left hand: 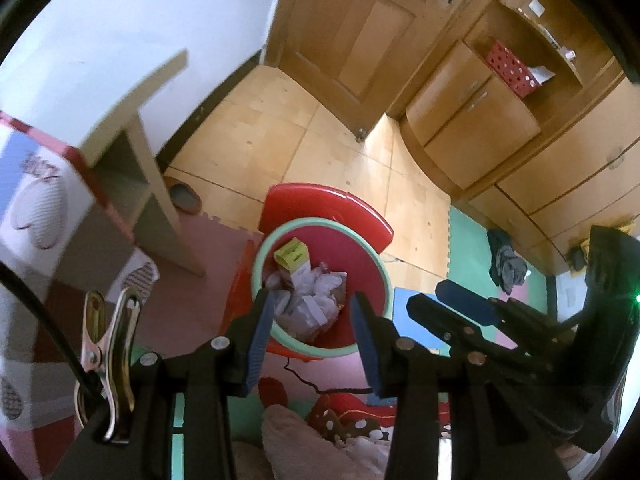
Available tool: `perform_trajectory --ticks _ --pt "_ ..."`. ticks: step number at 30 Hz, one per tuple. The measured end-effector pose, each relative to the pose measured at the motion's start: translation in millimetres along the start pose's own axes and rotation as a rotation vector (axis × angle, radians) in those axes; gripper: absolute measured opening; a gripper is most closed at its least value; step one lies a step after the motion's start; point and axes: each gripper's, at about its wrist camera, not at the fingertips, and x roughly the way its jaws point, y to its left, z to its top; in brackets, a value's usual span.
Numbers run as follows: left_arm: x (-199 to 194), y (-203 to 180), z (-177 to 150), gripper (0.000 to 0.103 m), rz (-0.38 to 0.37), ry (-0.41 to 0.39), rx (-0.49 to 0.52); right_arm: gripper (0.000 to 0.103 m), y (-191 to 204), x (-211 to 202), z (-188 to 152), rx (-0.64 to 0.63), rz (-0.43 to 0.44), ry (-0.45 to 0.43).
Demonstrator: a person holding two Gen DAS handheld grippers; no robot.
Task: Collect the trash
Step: 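Move both tools back over the trash pile on the bed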
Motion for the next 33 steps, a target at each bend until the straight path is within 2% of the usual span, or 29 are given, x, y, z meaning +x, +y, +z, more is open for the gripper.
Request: perform_trajectory --ticks 10,22,33 --pt "-54.7 36.7 -12.0 0.041 0.021 -0.063 -0.083 0.038 55.8 -17.8 5.7 -0.09 0.057 -0.028" --pt "-124.9 87.9 -44.0 0.041 0.105 -0.133 -0.188 0.038 137.2 -39.7 -0.1 -0.218 0.139 -0.054" --pt "-196.0 151.5 -92.8 0.041 0.202 -0.206 -0.326 0.038 220.8 -50.5 -11.4 -0.356 0.238 -0.051"
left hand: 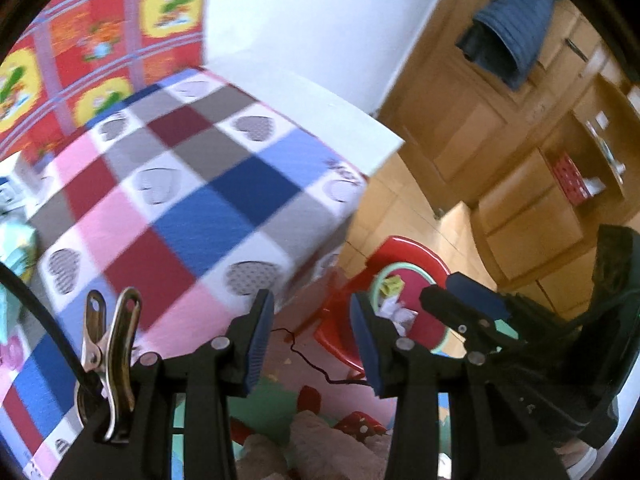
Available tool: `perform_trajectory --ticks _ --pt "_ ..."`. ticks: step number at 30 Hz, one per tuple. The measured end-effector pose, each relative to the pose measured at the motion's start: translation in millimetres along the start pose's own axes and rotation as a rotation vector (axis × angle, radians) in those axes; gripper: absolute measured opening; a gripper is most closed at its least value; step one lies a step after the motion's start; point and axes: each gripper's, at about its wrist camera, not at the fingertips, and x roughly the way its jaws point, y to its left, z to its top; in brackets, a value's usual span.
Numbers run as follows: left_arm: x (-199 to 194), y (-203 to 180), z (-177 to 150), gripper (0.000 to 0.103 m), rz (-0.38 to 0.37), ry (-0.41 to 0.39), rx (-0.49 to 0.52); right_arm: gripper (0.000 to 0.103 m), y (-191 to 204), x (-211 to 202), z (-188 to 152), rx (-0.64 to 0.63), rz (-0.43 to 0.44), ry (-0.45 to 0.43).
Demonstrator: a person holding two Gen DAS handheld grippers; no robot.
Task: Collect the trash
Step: 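Move both tools back over the trash pile on the bed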
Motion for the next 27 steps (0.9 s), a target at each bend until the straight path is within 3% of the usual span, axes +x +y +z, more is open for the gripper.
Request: perform_trajectory --ticks 14,27 --pt "-65.3 111.8 -29.1 0.041 0.137 -0.093 -0.178 0.038 117.2 25.3 -1.3 -0.181 0.137 0.042" --pt "-115.4 205.2 -75.5 0.041 0.25 -0.145 -0.349 0.038 210.7 56.4 -17.7 -0.333 0.25 0.099"
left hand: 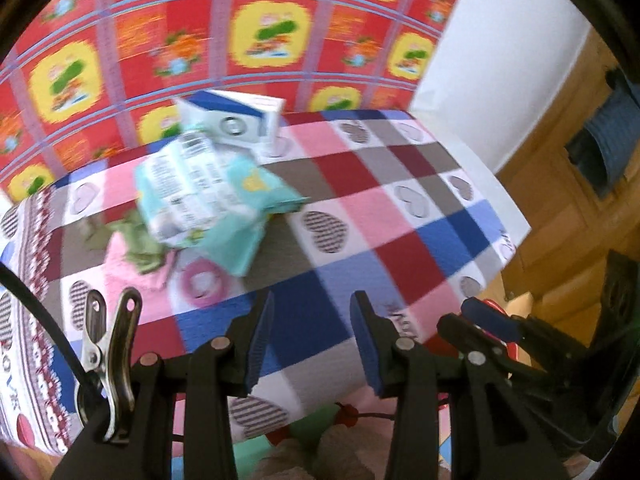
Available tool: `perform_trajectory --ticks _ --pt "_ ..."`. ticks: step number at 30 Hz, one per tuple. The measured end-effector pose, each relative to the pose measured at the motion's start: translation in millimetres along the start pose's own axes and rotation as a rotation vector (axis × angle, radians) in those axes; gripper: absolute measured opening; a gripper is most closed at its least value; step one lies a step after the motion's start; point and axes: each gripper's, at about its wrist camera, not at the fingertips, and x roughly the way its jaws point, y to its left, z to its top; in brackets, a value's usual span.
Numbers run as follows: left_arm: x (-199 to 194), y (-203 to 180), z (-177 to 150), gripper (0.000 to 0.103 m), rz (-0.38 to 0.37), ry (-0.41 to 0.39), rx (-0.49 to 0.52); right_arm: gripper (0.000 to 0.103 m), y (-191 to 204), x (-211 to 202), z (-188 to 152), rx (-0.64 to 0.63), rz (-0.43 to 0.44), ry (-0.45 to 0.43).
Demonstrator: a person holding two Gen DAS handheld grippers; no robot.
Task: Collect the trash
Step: 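Lower the left gripper to the green ribbon while the right lowers to the pink ring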
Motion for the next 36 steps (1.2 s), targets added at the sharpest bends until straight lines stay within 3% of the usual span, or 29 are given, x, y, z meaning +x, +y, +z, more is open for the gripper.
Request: perform_trajectory --ticks 16,20,26,36 --pt "-3.1 103.8 -1.3 0.041 0.146 -0.005 -0.228 0.038 80.6 73.7 9.4 -0.209 0.164 0.147" --pt "6.1 124.4 2.7 0.041 0.152 0.01 -0.273 0.038 96.4 97.4 16.1 -0.244 0.2 0.181" --pt "24.2 139.4 14.2 0.041 0.135 0.023 -0.321 0.038 115.0 126.4 25.7 -0.324 0.216 0.212" --pt "66.3 148.1 35.0 0.045 0.152 0.064 -0.336 0.038 108.4 159.8 42.4 -0.335 0.246 0.271"
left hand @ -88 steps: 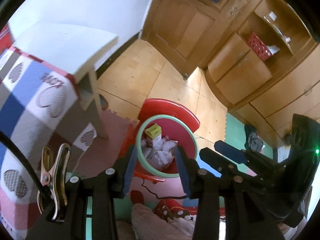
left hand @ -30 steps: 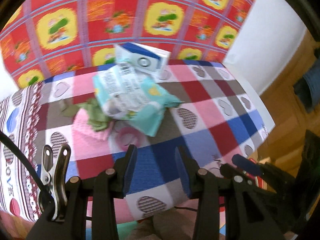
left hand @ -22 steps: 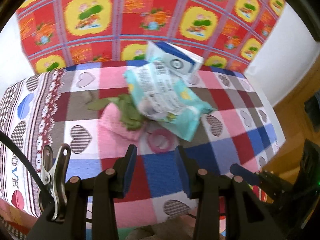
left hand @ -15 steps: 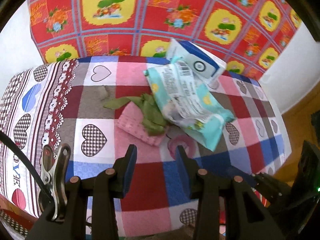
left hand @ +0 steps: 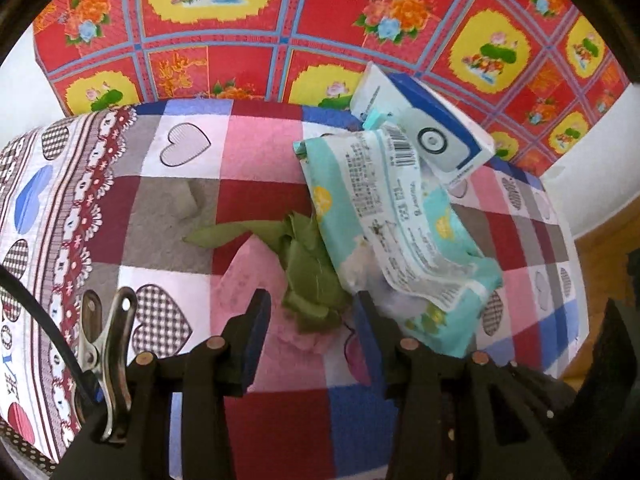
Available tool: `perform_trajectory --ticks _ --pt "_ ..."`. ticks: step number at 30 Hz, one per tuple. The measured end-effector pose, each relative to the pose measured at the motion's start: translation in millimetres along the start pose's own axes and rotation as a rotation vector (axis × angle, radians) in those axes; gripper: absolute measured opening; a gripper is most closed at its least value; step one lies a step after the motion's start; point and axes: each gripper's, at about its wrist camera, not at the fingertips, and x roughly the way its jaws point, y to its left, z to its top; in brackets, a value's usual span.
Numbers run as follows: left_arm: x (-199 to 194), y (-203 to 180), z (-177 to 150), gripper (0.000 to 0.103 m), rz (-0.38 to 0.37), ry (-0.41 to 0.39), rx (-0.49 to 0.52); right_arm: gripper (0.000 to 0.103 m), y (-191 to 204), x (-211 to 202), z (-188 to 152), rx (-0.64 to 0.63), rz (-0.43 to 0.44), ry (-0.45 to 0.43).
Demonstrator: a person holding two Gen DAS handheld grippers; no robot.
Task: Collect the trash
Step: 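Lower the left gripper to the green ribbon while the right lowers to the pink ring, then close the left gripper on the green ribbon while the right closes on the pink ring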
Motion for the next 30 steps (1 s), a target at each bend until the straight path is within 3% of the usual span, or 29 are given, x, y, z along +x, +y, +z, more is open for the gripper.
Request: perform_trajectory --ticks 5,12,13,15,23,29,30 --pt "17.5 0.7 2.1 0.045 0.034 0.018 -0.009 0.038 -2.5 8.9 4.1 -0.006 0.013 0.018" --pt "21.4 -7.0 -1.2 0.044 0.071 -0.018 0.026 0.038 -5.1 17.0 6.2 -0.006 0.039 0.031" --pt "21.5 -7.5 -1.8 0.041 0.071 -0.024 0.029 0.038 -6.4 17.1 6.5 -0.001 0.047 0.03" --pt "22.7 -7.3 -2.4 0.022 0.056 -0.024 0.028 0.038 -7.1 16.9 6.3 -0.001 0.053 0.027" --pt "14.9 -3.4 -2.5 0.011 0.031 -0.04 0.019 0.037 -7.0 15.1 4.5 -0.011 0.056 0.022" --pt "-2.1 4.8 -4.8 0.011 0.005 -0.063 -0.016 0.022 -0.8 10.3 2.7 -0.031 0.052 0.004" --pt "-4.8 5.9 -5.3 0.011 0.001 -0.065 -0.02 0.016 0.5 9.1 2.8 -0.037 0.046 -0.001"
